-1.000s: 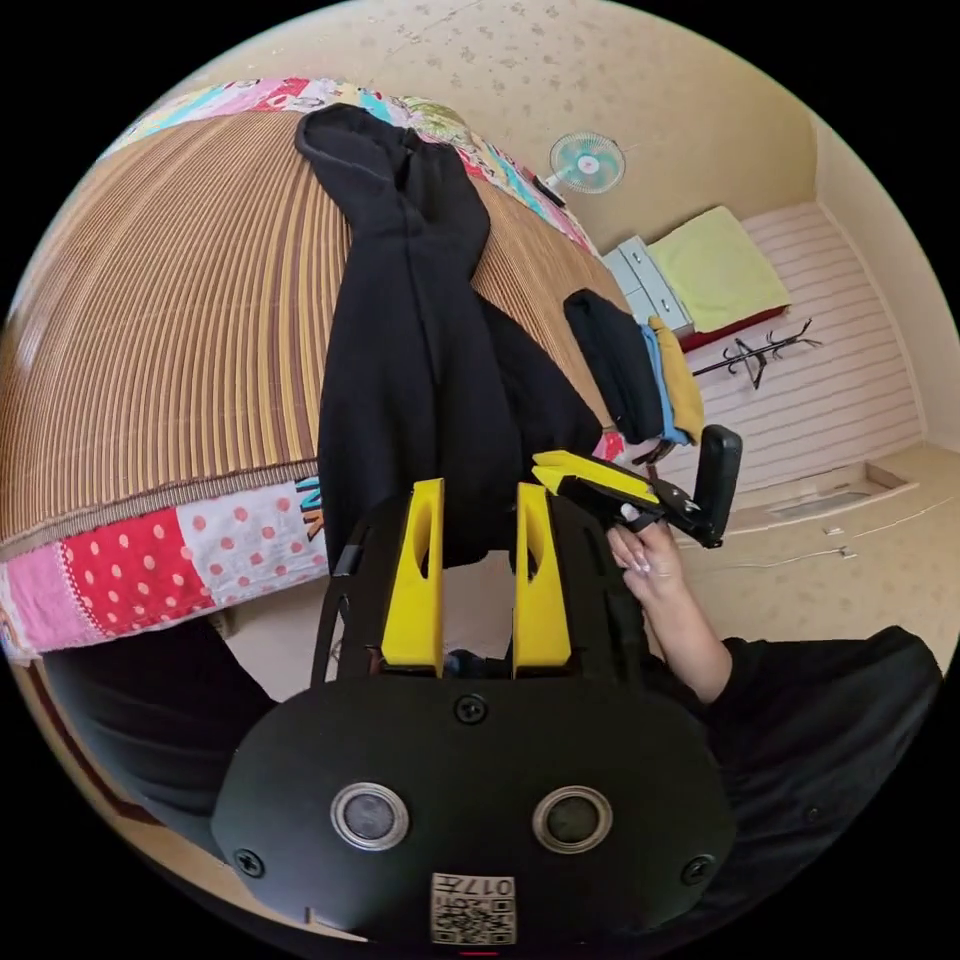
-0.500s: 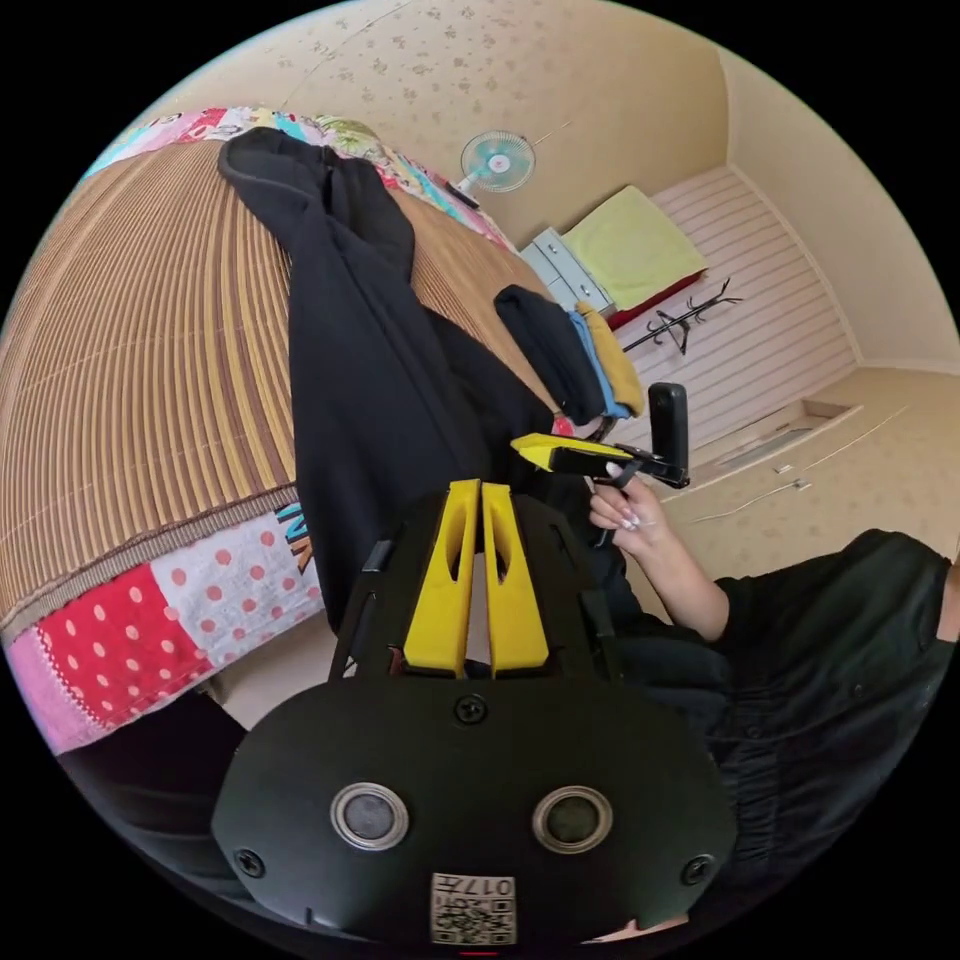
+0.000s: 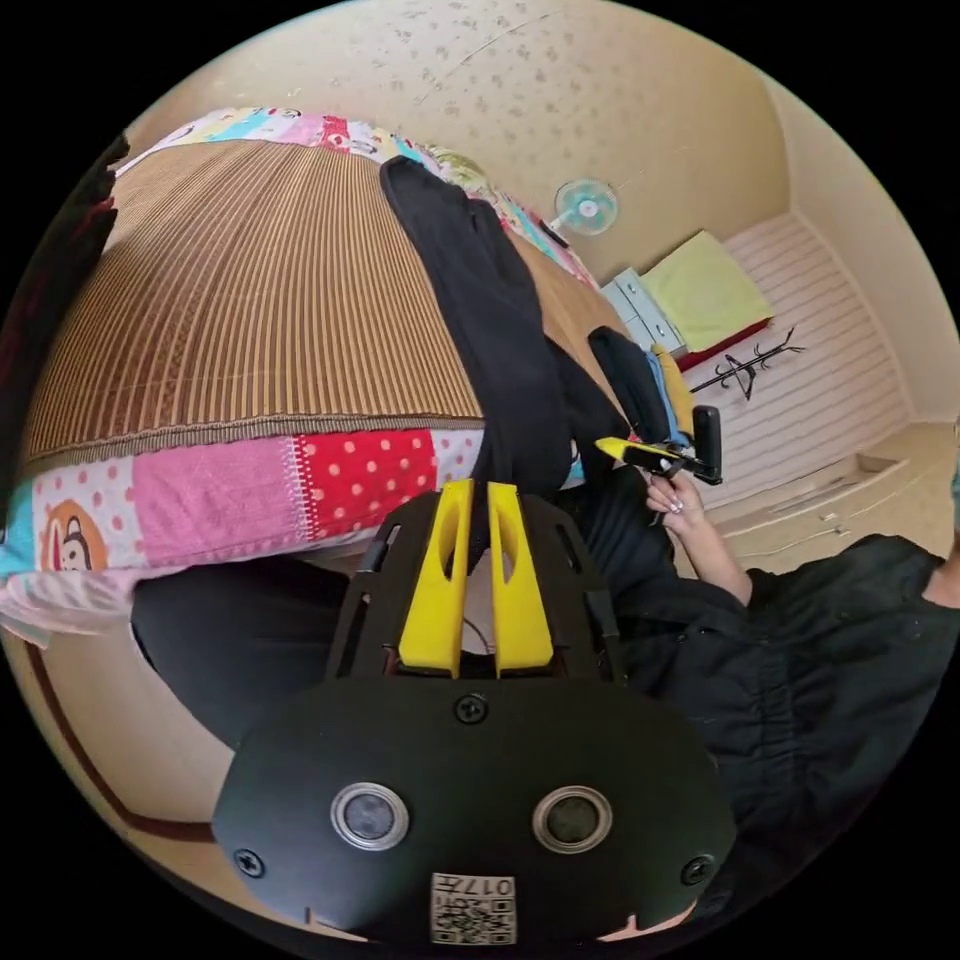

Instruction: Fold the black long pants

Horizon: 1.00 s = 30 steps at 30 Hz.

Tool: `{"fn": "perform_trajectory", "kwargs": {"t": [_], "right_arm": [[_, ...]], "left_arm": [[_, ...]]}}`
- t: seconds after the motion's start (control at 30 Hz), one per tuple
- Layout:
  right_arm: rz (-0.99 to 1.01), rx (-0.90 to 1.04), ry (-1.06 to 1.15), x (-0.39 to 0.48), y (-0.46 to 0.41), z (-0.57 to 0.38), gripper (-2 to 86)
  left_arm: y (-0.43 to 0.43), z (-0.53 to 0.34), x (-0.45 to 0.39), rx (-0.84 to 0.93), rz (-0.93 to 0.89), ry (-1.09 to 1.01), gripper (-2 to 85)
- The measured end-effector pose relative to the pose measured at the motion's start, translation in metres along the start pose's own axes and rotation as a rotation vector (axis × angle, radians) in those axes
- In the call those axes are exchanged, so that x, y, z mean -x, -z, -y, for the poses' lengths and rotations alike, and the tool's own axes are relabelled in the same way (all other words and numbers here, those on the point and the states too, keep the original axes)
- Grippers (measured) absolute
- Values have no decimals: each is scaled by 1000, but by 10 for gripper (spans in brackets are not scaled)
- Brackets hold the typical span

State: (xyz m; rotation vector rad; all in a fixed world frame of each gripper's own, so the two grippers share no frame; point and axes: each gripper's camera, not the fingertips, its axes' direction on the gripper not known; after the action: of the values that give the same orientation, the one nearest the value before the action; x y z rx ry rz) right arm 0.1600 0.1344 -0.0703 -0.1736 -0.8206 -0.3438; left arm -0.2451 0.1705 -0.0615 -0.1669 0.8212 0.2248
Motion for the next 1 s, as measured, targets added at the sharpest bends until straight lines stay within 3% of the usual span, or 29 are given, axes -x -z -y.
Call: {"fn": "perform_trajectory", "kwargs": {"t": [0.07,0.17,0.27,0.33,0.47,0.53,0.57,0.67,0.7,0.87,1.0], "right_arm": [[7,3,2,5,-4,4,77],[10,-8,10,15,-6,9,77],[1,-10,20,23,-3,11,77],[-13,-3,15,25,-1,9,77],[-28,1,-18,17,0,2,76],[-20,10,-39,12,-4,2,77],[-12,15,-56,8,-7,3,76],[7,11,-63,11,-15,13,76],[9,10,-53,16,-19,19,76],[39,83,6,44,-56,49,78],[-29,143,27,71,-99,77,85]], "left_arm": [[-27,15,-10,41,-31,-11,98],[-73,33,-12,129,76,87,107],[-85,34,-4,113,46,182,65],[-78,30,-2,92,-90,140,34],[-38,8,6,-66,-559,-71,11],[-19,-6,28,-136,-646,-43,7],[-7,-15,42,-151,-574,11,6],[9,-30,64,15,-40,234,8],[10,-31,61,51,59,226,10],[0,-30,47,38,-23,203,16],[-7,-29,38,78,94,251,27]]}}
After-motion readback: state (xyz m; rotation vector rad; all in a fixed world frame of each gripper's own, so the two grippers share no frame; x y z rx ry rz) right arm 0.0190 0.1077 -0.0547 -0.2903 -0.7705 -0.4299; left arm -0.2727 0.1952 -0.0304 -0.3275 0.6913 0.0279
